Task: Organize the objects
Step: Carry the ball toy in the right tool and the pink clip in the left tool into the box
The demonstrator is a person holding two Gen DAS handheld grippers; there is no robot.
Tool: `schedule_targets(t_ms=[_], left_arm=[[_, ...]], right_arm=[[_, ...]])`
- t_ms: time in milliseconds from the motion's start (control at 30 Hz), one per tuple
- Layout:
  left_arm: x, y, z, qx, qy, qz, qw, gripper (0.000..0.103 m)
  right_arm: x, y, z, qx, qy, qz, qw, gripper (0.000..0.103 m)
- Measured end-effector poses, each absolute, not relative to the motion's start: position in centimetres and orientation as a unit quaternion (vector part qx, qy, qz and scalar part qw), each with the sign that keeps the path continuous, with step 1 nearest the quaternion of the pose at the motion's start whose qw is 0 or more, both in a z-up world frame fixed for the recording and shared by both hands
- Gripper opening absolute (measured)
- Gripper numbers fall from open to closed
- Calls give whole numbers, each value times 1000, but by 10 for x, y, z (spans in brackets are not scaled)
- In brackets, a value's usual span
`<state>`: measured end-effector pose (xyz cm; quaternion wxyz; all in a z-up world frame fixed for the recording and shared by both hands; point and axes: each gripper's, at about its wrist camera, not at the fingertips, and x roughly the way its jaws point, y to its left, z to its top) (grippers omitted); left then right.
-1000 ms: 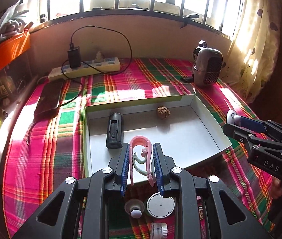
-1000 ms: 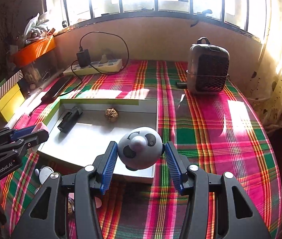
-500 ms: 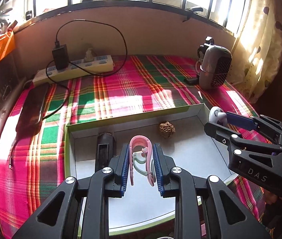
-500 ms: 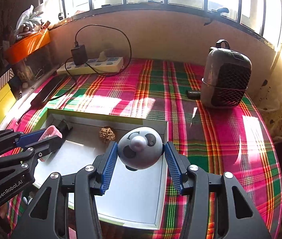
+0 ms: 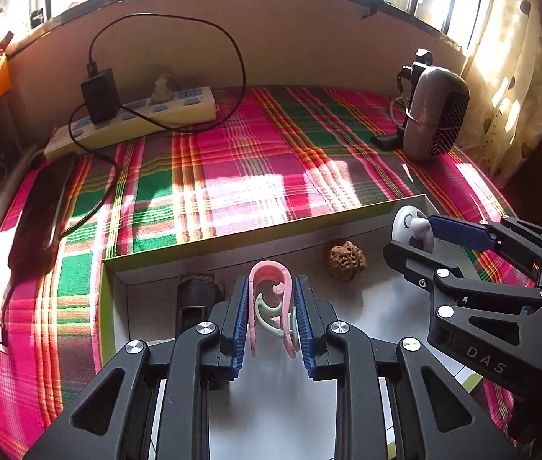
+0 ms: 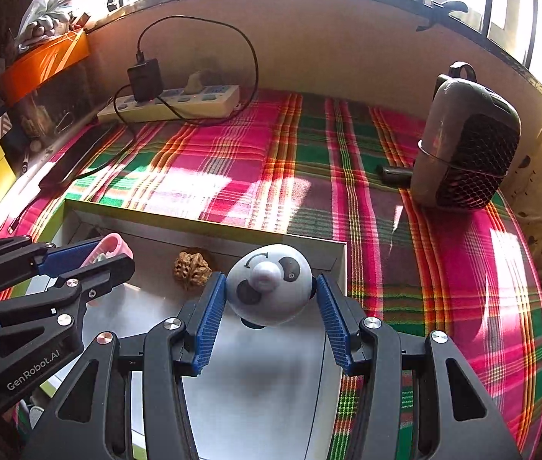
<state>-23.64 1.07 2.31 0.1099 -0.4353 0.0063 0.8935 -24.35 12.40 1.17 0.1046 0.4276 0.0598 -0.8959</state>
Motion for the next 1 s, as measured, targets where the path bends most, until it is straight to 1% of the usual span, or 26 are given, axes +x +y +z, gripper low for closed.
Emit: schedule_targets(t_ms=[567,1000], left_arm=[[-249,15,11,-454,12,885,105,22],[-248,15,12,-454,11,885,103,22]], right_arm=[[-253,115,1,435,74,-891,106,50],[-255,111,-3,440,88,-888,101,50]])
